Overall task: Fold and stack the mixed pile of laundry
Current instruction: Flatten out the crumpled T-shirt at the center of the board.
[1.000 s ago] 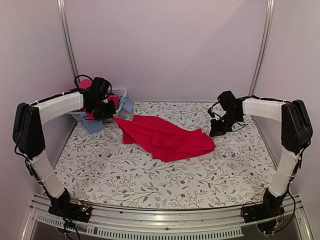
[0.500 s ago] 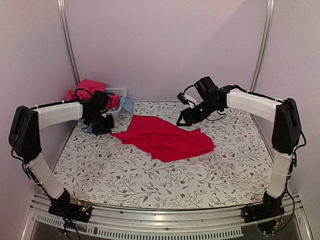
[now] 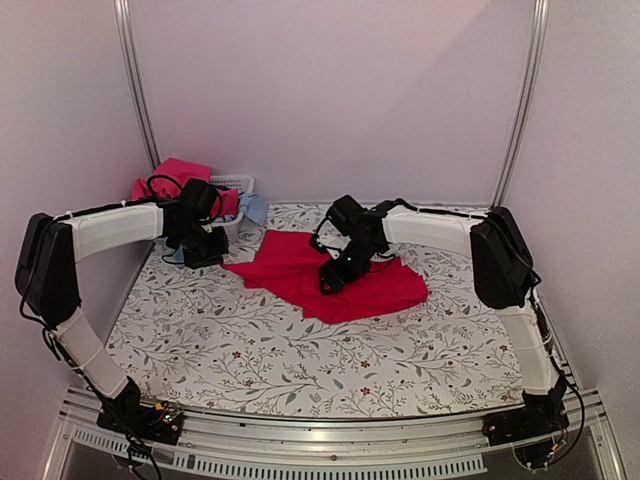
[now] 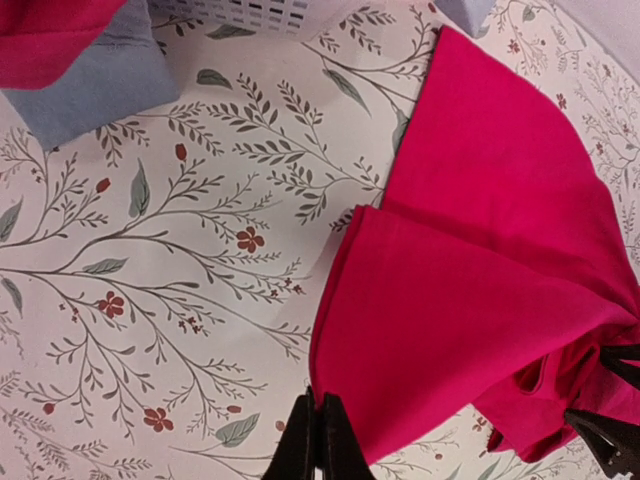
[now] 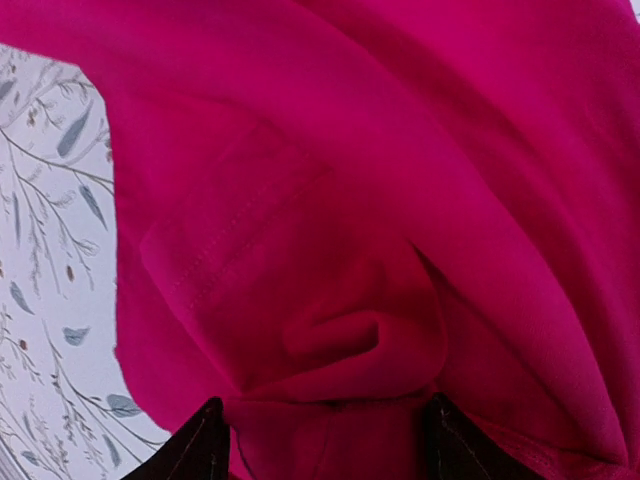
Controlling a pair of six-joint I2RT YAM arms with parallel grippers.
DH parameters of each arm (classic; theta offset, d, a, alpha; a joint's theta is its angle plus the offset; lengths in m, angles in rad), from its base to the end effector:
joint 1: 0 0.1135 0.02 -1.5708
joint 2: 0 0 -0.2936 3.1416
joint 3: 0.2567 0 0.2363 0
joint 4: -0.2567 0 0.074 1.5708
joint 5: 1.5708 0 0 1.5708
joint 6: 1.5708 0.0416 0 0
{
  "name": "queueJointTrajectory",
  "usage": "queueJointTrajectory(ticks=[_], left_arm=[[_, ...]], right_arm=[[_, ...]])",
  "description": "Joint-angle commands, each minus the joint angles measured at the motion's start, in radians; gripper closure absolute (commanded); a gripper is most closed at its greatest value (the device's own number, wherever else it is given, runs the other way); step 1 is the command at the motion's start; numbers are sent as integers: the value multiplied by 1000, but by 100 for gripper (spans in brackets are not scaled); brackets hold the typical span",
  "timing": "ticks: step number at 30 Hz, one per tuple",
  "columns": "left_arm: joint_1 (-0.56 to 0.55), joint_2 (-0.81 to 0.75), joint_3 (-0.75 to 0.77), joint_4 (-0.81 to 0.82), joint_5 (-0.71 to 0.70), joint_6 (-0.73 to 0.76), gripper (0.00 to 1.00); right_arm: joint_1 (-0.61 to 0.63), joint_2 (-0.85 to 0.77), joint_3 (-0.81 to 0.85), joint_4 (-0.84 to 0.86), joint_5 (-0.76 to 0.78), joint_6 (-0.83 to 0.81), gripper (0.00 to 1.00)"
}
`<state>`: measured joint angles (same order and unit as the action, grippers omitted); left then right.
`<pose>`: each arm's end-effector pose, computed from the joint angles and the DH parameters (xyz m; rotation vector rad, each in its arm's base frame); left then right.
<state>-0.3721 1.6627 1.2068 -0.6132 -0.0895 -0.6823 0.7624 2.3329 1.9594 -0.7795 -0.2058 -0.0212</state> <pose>0.3126 -0.1180 0.2579 -0.4400 2.6174 -0.2395 0.3586 0.3542 0.1935 -1.1204 2.5520 0.4821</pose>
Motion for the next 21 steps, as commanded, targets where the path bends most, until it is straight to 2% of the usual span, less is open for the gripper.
queueJointTrajectory(ticks=[1,2,4,5,10,17,20,21], left_arm=[[-12,-21,17,-2,-11,-1,100],[-11,-22,17,-5,-22,4,100],[-9,-24,19,-16,-44,9,100],[-5,-27,18,-21,-55,10,100],[18,-61,-7,-29,-71,16,100],[46,-142,-112,-33,-71,4,100],[60,-187,-174,-35,-65,-9,100],[64,-202,-196,-32,-59,-15,100]], right_arm=[[3,43,44,-49,152,17,46],[3,41,48,-51,157,17,58],[2,16,50,-52,155,16,89],[0,-1,48,-54,157,15,99],[-69,-224,-70,-45,114,17,100],[-284,-620,-544,31,-65,35,100],[-298,-752,-750,17,-166,47,100],[-299,-780,-813,9,-189,56,97]])
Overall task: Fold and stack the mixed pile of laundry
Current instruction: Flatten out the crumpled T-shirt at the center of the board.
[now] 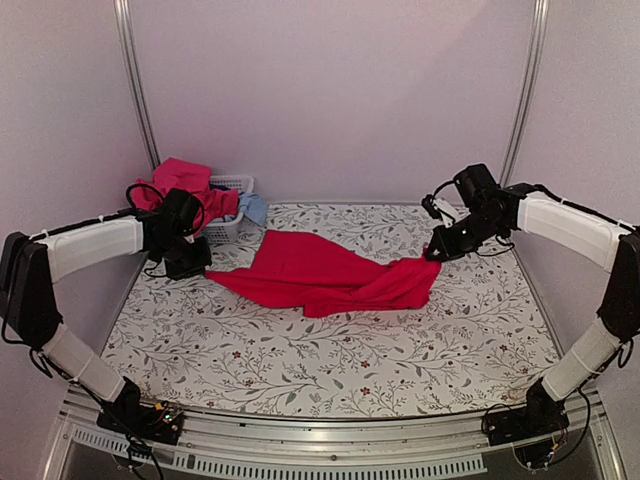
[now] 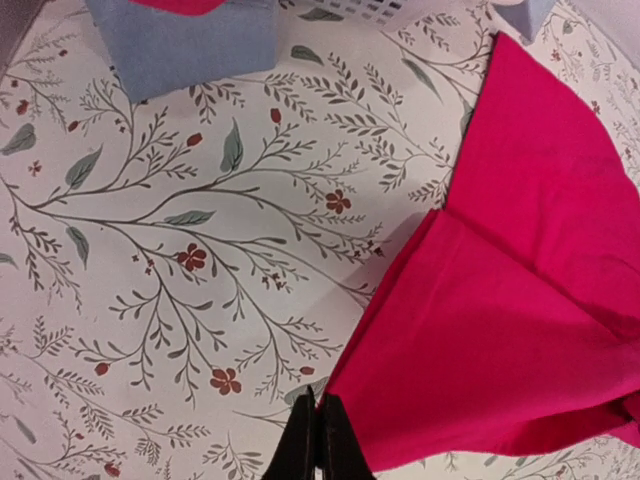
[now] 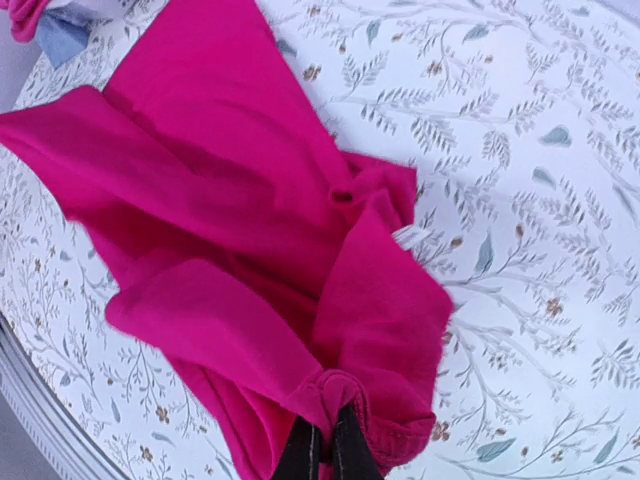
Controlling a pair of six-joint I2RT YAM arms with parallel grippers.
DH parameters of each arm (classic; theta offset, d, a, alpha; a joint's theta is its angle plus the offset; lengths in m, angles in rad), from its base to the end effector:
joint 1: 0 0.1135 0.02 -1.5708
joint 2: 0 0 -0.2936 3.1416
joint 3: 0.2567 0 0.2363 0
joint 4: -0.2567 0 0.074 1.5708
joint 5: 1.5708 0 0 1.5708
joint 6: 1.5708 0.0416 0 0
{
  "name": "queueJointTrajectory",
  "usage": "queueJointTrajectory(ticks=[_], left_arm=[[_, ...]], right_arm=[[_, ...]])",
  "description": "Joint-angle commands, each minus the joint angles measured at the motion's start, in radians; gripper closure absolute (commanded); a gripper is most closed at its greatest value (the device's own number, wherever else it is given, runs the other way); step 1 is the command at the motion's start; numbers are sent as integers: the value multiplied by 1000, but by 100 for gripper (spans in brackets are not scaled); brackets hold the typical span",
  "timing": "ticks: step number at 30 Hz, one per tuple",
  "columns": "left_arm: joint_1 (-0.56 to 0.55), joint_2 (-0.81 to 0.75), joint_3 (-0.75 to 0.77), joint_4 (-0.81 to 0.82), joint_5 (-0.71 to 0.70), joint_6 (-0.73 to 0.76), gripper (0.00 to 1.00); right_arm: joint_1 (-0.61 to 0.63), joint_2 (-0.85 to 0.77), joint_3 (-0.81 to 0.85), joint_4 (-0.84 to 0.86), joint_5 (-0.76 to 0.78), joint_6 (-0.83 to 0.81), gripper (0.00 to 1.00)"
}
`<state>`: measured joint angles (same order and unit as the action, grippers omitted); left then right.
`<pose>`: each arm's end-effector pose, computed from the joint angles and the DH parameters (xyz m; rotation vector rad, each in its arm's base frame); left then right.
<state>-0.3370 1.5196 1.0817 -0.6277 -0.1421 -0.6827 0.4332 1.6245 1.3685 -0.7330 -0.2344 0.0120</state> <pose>0.2786 -0.0914 0.2633 -0.4995 2.5806 -0.1678 0.3000 0.1494 0.3112 -0.6298 2.5101 0.4679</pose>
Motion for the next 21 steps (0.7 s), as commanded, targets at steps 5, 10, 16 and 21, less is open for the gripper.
queueJointTrajectory(ticks=[5,10,16,21], left_arm=[[33,-89,-150,-1,23,-28,100],[32,-76,-155,23,40,-29,100],[32,-56,-124,22,48,-23,100],[33,-56,-116,15,47,-18,100]], right_arm=[[31,-181,-350,-104,-193,80,31],[37,-224,-301,-56,-204,41,23],[140,-43,-177,-35,-228,-23,32],[228,34,-159,-36,-312,-62,30]])
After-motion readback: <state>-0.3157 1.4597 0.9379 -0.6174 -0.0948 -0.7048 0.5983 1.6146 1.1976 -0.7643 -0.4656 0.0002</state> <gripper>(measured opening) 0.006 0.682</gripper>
